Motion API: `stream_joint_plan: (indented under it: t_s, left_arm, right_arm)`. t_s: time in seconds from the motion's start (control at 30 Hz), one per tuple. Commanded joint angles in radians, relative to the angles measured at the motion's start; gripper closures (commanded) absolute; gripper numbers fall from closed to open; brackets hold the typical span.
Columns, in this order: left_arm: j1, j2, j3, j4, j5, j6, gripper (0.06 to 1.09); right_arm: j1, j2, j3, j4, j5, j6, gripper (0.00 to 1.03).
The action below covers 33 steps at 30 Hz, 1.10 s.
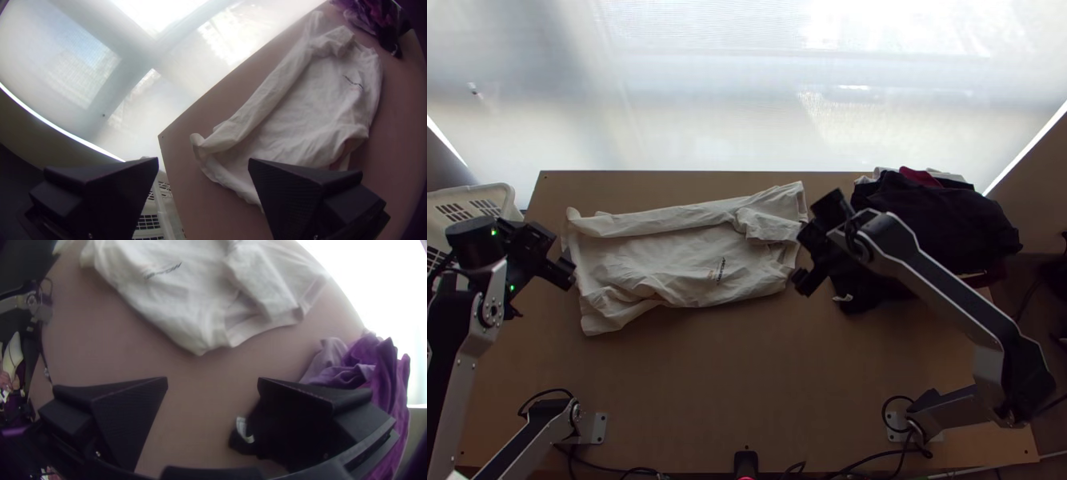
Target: Fold the t-shirt
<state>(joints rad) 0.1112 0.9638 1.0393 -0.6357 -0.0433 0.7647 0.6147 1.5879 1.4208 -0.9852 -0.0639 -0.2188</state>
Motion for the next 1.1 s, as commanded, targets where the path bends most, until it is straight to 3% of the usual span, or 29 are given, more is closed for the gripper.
stream_joint_plan:
  t_s: [0.0,0.1,0.3,0.43,0.57,0.67,0.77,0.9,1.0,1.07]
  left_arm:
    - [-0.033,-0.181,-0.119,-0.075,0.006,0.120,0.11]
    - [-0.033,-0.224,-0.171,-0.065,0.003,0.160,0.11]
    - [-0.033,-0.298,-0.242,0.028,-0.009,0.188,0.11]
    - [-0.031,-0.313,-0.259,0.047,-0.018,0.186,0.11]
    - [-0.022,-0.332,-0.271,0.065,-0.027,0.186,0.11]
    - [-0.010,-0.350,-0.282,0.068,-0.032,0.185,0.11]
    - [-0.001,-0.372,-0.292,0.068,-0.033,0.183,0.11]
    - [0.007,-0.389,-0.315,0.068,-0.038,0.183,0.11]
    - [0.008,-0.401,-0.329,0.068,-0.043,0.182,0.11]
    - [0.008,-0.405,-0.335,0.068,-0.043,0.180,0.11]
  right_arm:
    - [0.143,-0.123,-0.212,-0.003,0.004,-0.027,0.10]
    - [0.169,-0.141,-0.264,0.036,0.033,-0.044,0.12]
    - [0.379,-0.210,-0.462,0.283,0.361,-0.194,0.12]
    - [0.497,-0.287,-0.585,0.462,0.467,-0.306,0.12]
    - [0.533,-0.341,-0.714,0.697,0.567,-0.449,0.13]
    - [0.527,-0.370,-0.818,0.921,0.599,-0.585,0.13]
    - [0.522,-0.382,-0.855,0.987,0.604,-0.597,0.16]
    - [0.522,-0.358,-0.942,1.209,0.605,-0.683,0.16]
    - [0.520,-0.316,-0.944,1.235,0.604,-0.677,0.16]
    - [0.519,-0.298,-0.931,1.249,0.604,-0.677,0.22]
